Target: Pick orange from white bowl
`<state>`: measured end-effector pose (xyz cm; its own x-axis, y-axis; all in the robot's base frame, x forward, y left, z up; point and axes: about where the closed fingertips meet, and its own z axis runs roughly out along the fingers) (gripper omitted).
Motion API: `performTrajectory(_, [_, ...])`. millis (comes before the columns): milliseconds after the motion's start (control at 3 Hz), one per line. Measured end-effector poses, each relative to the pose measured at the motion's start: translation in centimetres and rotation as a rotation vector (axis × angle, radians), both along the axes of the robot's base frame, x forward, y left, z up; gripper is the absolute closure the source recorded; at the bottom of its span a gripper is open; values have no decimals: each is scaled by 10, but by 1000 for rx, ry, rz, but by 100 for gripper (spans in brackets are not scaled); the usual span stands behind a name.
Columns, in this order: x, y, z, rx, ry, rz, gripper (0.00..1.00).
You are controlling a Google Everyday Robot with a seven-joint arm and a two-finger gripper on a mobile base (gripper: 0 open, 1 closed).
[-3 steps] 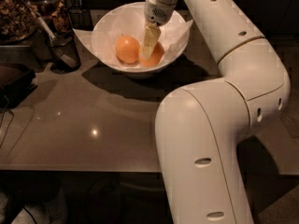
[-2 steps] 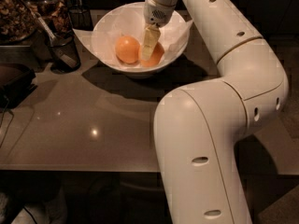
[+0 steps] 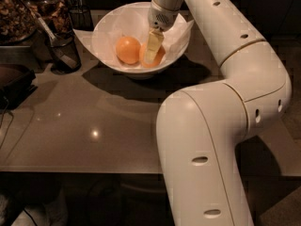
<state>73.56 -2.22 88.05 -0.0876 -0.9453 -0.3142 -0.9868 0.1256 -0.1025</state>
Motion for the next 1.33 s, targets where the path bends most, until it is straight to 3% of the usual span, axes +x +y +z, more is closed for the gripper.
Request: performTrajectory(1333, [-10,19,-26,3,80,37,27])
